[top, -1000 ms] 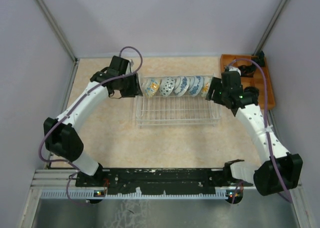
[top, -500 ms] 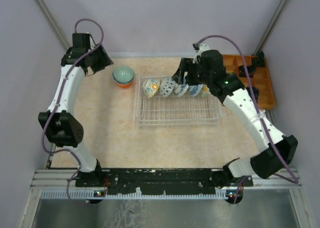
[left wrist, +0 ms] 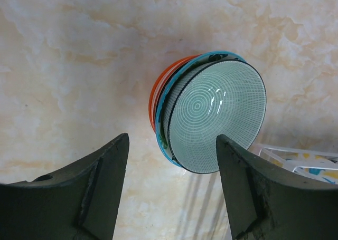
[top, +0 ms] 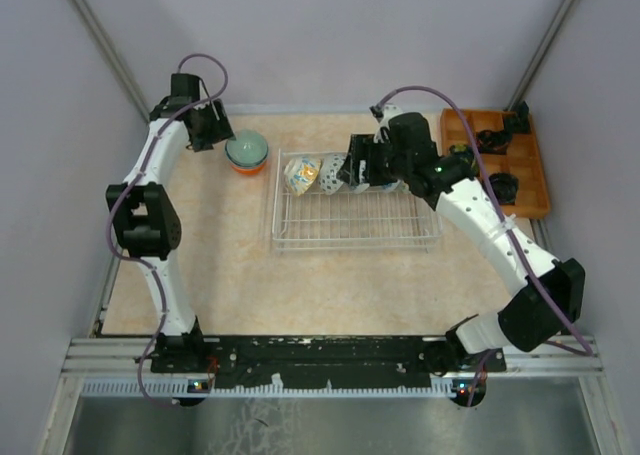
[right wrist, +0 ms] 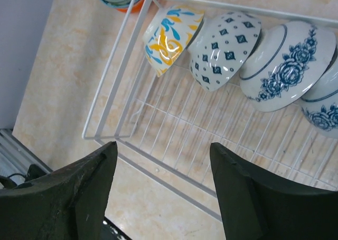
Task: Load the bowls into the dish rack
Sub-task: Adjust the dish rack at the center of the board, then move the bowl to the center of the board.
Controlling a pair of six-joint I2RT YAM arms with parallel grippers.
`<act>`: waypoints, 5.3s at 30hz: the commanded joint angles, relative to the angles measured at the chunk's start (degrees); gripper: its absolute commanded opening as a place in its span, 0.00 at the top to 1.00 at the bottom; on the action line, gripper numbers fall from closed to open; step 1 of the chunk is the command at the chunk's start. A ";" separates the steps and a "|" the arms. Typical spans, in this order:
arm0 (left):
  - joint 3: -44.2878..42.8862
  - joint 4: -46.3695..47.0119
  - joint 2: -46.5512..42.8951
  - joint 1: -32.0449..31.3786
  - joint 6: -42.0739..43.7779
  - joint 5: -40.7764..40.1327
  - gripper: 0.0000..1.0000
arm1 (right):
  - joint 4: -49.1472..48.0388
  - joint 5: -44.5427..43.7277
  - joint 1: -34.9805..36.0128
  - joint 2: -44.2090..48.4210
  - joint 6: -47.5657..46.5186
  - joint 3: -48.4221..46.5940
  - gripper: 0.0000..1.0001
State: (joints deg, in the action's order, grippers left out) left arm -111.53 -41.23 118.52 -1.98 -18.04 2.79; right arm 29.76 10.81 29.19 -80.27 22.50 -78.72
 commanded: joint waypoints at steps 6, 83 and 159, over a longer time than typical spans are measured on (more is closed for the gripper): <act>0.19 3.40 5.38 -0.16 1.43 0.38 0.27 | -4.10 3.50 0.08 2.19 -1.06 4.49 0.28; 39.69 -7.73 -21.81 -2.68 0.18 -7.14 0.86 | -8.09 8.23 3.03 4.53 0.34 10.14 0.30; 26.68 -9.69 -57.78 -3.56 -5.31 15.78 0.00 | -2.35 7.17 18.03 -2.99 -0.93 2.10 0.24</act>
State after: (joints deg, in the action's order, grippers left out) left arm -82.50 -53.15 62.85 -5.39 -22.13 16.67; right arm 29.61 16.60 44.99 -81.73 22.46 -72.49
